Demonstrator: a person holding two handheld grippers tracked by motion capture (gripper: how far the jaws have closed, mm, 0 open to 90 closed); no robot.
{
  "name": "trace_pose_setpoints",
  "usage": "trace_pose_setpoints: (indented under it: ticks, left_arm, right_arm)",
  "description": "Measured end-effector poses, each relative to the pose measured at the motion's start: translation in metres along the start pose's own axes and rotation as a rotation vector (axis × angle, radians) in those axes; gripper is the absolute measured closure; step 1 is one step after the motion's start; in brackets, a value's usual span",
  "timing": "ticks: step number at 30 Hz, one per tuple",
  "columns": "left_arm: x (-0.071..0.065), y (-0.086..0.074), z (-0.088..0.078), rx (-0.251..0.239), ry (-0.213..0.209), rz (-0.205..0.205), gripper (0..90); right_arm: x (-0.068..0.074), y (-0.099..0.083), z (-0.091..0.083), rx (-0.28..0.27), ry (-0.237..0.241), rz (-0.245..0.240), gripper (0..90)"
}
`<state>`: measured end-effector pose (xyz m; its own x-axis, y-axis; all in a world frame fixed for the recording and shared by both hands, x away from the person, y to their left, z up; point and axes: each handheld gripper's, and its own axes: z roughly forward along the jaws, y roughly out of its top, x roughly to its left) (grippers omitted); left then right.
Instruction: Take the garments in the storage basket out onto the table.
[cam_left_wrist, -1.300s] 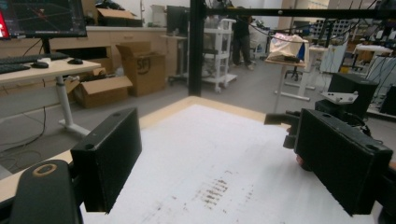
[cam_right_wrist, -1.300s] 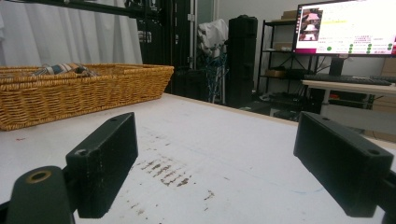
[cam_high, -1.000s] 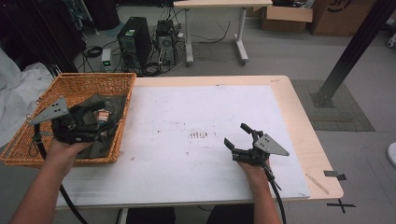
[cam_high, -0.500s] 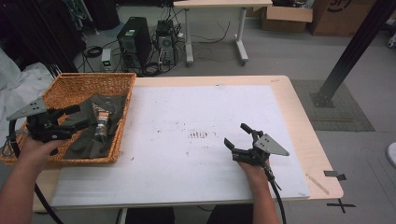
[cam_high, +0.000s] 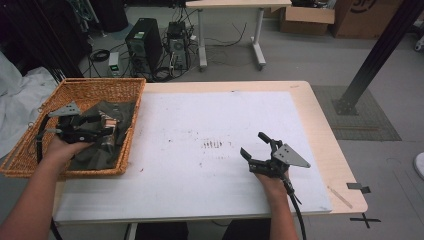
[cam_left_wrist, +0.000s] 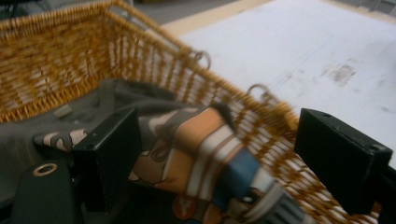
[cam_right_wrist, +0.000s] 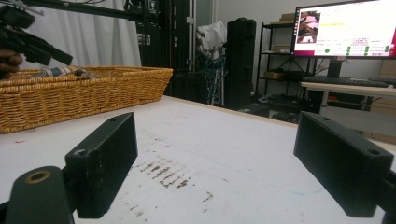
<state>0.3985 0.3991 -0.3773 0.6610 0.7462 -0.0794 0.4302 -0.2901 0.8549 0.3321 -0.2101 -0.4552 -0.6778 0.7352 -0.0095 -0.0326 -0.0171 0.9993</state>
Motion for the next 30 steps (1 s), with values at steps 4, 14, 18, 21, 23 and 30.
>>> trace_pose_setpoints:
  ticks: [4, 14, 18, 21, 23, 30]
  left_arm:
    - [0.005, -0.002, 0.019, 0.144, 0.013, 0.019, 15.8]
    - [0.011, -0.020, 0.047, 0.457, 0.016, -0.011, 23.1]
    - [0.010, -0.018, 0.042, 0.461, 0.029, 0.015, 34.4]
    - [0.005, -0.015, 0.036, 0.449, 0.017, 0.059, 59.4]
    - [0.003, -0.015, 0.034, 0.450, 0.025, 0.084, 67.7]
    - [0.001, -0.007, 0.014, 0.358, 0.064, 0.071, 82.1]
  right_arm:
    - [0.000, 0.000, 0.000, -0.003, -0.001, 0.002, 13.1]
    - [0.000, 0.000, 0.000, -0.003, 0.001, 0.005, 13.2]
    - [-0.001, 0.000, 0.000, -0.006, 0.001, 0.005, 13.2]
    - [-0.001, 0.000, 0.000, -0.005, 0.002, 0.006, 13.2]
    - [-0.001, 0.000, 0.000, -0.005, 0.002, 0.006, 13.2]
    - [0.000, 0.000, 0.000, -0.005, 0.002, 0.004, 13.2]
